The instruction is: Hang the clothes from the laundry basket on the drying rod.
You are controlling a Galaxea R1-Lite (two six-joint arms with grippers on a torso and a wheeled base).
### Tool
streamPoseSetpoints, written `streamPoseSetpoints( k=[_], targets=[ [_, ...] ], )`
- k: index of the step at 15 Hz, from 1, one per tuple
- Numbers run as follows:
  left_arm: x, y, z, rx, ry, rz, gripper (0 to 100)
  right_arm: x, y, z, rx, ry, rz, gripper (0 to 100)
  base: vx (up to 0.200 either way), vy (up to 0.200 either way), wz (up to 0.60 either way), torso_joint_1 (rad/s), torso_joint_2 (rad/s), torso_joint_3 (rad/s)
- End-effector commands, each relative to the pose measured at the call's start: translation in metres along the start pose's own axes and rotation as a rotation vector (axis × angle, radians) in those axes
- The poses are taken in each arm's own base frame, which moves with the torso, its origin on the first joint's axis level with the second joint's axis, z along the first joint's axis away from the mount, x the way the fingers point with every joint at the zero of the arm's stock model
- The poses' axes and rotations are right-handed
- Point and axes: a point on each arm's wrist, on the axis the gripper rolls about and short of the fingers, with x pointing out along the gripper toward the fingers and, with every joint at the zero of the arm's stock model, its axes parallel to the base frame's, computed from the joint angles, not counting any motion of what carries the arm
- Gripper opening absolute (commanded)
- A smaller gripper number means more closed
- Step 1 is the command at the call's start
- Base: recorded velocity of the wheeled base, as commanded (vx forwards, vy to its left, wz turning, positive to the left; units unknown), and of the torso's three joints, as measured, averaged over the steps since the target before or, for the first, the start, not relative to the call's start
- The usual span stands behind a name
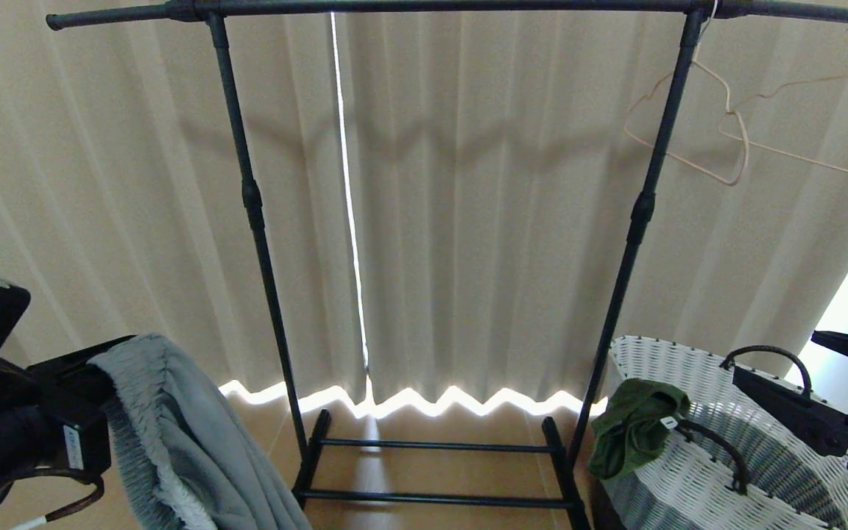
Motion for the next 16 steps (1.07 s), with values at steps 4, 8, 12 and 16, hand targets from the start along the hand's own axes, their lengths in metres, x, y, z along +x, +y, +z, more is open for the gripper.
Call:
streamPoseSetpoints(
  k=[4,8,12,16],
  targets=[
    [-0.007,0.004,0.004,-0.003,-0.035,0.019,0,0.001,-0.001,0.003,-0.001,-0.048,-0.008,100,0.000,0.000,0.00,0.000,0.00,0.000],
    [0.012,0.006,0.011,-0.036,0.003,0.040,0,0.002,-0.002,0.005,-0.002,-0.063,-0.013,100,0.000,0.000,0.00,0.000,0.00,0.000],
    [0.027,0.008,0.013,-0.067,-0.006,0.069,0,0.010,-0.002,0.006,0.000,-0.043,-0.006,100,0.000,0.000,0.00,0.000,0.00,0.000],
    [0.020,0.009,0.013,-0.066,-0.031,0.069,0,0.010,-0.002,0.006,0.003,-0.041,-0.009,100,0.000,0.000,0.00,0.000,0.00,0.000]
  ],
)
